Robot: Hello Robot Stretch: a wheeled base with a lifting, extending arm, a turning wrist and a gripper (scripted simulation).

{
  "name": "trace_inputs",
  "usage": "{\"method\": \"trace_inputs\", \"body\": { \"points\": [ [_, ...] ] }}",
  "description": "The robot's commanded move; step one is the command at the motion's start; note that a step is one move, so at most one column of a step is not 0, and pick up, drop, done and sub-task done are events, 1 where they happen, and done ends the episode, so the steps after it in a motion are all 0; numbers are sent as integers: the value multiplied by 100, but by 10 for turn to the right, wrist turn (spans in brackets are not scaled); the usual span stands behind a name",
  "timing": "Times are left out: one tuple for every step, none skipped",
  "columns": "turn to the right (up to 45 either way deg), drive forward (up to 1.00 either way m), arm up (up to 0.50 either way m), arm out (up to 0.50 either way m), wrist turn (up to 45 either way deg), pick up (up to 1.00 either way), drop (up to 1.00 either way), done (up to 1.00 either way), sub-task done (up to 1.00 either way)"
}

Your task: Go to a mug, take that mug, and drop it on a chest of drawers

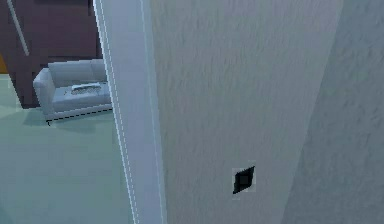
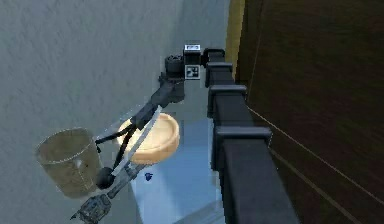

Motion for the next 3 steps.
{"method": "trace_inputs", "body": {
  "points": [
    [0, 0, 0, -30, 0, 0, 0, 0, 0],
    [420, 0, 0, 0, 0, 0, 0, 0, 0],
    [0, 10, 0, 0, 0, 0, 0, 0, 0]
  ]
}}
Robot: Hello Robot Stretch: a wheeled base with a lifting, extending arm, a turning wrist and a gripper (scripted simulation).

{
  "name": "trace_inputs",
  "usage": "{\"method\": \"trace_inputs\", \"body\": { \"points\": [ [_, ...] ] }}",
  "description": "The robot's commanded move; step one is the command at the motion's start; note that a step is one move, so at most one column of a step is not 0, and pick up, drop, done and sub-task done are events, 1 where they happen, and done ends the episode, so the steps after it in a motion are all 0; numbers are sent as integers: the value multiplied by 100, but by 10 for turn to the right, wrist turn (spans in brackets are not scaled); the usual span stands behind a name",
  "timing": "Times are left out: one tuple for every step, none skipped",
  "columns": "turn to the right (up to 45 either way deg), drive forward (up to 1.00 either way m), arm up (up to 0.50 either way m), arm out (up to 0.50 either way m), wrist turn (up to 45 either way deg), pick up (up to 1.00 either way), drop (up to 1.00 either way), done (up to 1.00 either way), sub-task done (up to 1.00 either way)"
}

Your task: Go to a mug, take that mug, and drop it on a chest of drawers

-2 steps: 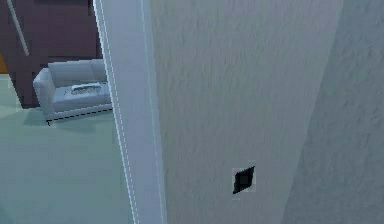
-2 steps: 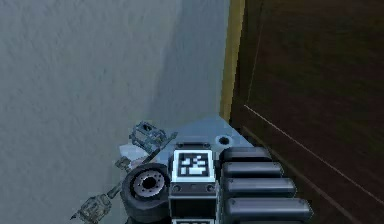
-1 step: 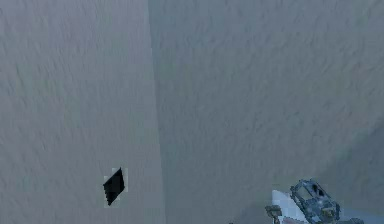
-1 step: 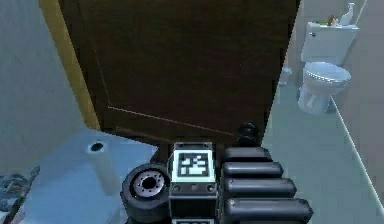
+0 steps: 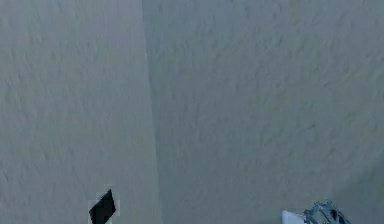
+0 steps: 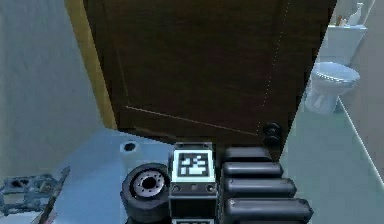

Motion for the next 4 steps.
{"method": "trace_inputs", "body": {
  "points": [
    [-90, 0, 0, 0, 0, 0, 0, 0, 0],
    [0, 0, 0, 34, 0, 0, 0, 0, 0],
    [0, 0, 0, 0, 450, 0, 0, 0, 0],
    [0, 0, 0, 0, 180, 0, 0, 0, 0]
  ]
}}
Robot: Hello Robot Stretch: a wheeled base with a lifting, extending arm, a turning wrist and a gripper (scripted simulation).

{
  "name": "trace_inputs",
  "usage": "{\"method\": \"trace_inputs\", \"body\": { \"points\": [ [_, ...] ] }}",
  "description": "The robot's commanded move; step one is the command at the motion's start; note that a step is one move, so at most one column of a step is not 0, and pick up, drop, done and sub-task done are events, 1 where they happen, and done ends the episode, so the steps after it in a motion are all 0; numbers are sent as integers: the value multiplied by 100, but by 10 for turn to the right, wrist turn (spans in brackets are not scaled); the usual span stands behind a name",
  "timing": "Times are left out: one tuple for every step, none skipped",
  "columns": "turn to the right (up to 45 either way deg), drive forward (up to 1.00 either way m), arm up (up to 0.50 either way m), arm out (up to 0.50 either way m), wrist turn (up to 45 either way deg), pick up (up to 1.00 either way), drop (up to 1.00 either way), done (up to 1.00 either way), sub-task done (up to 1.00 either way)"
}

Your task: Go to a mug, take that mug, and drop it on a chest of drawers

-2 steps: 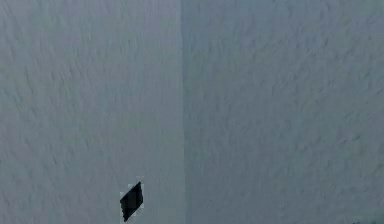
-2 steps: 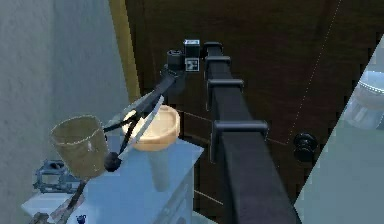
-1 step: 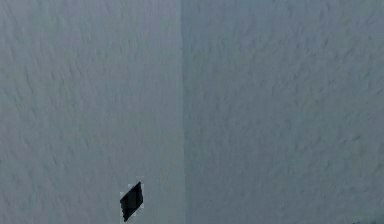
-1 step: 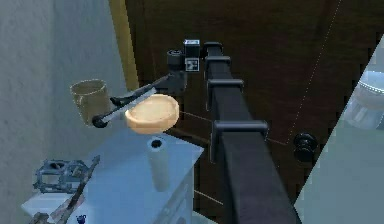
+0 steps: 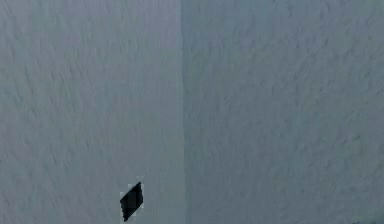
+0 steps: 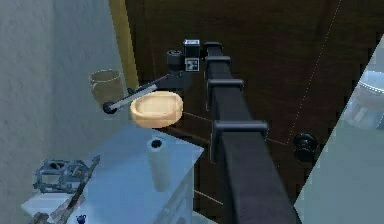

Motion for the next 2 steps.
{"method": "trace_inputs", "body": {
  "points": [
    [0, 0, -30, 0, 0, 0, 0, 0, 0],
    [0, 0, 0, 0, 0, 0, 100, 0, 0]
  ]
}}
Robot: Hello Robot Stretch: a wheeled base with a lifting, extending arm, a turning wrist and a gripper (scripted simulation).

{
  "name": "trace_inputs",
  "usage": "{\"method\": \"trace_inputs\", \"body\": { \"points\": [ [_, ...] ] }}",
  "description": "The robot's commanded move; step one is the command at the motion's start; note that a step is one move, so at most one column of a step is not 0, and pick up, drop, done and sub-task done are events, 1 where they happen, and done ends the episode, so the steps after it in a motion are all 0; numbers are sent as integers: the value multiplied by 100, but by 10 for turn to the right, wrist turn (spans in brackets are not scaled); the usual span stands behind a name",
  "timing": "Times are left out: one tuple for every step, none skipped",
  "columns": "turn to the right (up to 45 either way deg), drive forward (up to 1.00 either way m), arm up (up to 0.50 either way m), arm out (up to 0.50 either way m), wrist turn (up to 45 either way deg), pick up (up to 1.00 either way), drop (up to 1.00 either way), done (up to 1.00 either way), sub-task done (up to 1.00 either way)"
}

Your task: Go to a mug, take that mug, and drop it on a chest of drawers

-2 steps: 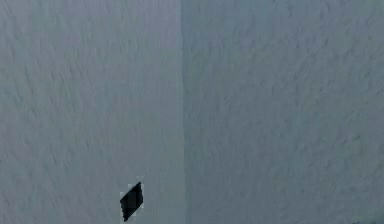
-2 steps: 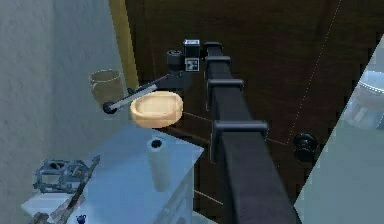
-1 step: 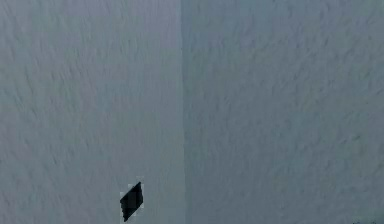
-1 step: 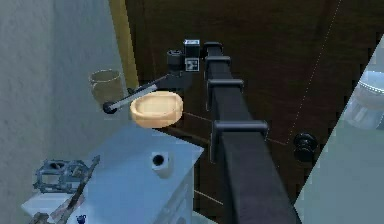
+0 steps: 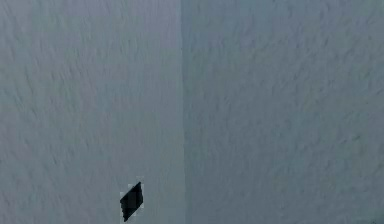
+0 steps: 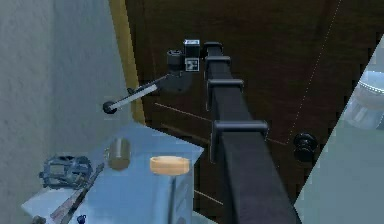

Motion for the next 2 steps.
{"method": "trace_inputs", "body": {
  "points": [
    [0, 0, 0, -10, 0, 0, 0, 0, 0],
    [0, 0, 0, 0, 0, 0, 0, 100, 0]
  ]
}}
